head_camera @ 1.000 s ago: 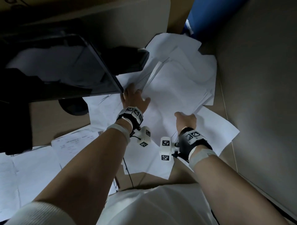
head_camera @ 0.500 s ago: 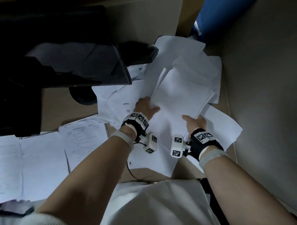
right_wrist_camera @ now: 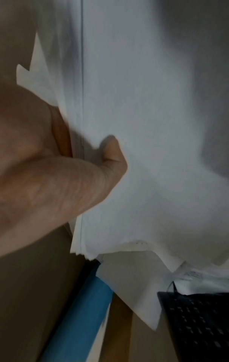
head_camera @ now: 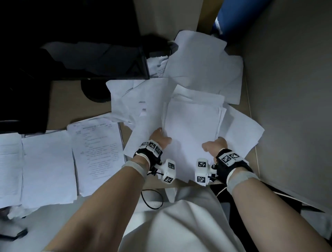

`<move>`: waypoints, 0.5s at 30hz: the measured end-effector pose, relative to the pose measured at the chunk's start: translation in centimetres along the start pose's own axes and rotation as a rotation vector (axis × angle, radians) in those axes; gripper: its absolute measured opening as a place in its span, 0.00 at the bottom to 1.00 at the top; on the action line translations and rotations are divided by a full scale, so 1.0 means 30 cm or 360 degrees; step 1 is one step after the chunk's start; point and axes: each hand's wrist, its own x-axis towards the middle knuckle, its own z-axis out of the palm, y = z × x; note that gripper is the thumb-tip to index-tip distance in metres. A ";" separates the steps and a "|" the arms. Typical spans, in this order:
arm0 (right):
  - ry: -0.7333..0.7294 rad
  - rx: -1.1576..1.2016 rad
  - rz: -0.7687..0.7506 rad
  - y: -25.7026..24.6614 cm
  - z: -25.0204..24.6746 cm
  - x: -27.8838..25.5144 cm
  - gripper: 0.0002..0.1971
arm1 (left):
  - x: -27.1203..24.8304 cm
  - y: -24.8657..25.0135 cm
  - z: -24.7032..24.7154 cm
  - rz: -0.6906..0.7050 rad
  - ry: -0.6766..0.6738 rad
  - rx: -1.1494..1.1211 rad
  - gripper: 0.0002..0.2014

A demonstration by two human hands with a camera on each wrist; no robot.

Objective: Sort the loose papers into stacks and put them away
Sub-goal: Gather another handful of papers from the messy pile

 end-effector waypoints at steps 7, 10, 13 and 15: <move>0.0055 0.0384 -0.0479 -0.084 0.022 -0.087 0.11 | -0.098 0.034 -0.083 0.0291 0.0398 -0.0239 0.22; 0.0066 0.0603 -0.0644 -0.169 0.001 -0.155 0.10 | -0.177 0.087 -0.155 0.0388 0.0539 -0.0718 0.27; 0.0072 0.0745 -0.0807 -0.256 -0.019 -0.222 0.11 | -0.260 0.130 -0.224 0.0512 0.0760 -0.1129 0.28; 0.0070 0.0804 -0.0895 -0.301 -0.018 -0.272 0.11 | -0.310 0.145 -0.259 0.0598 0.0934 -0.1318 0.24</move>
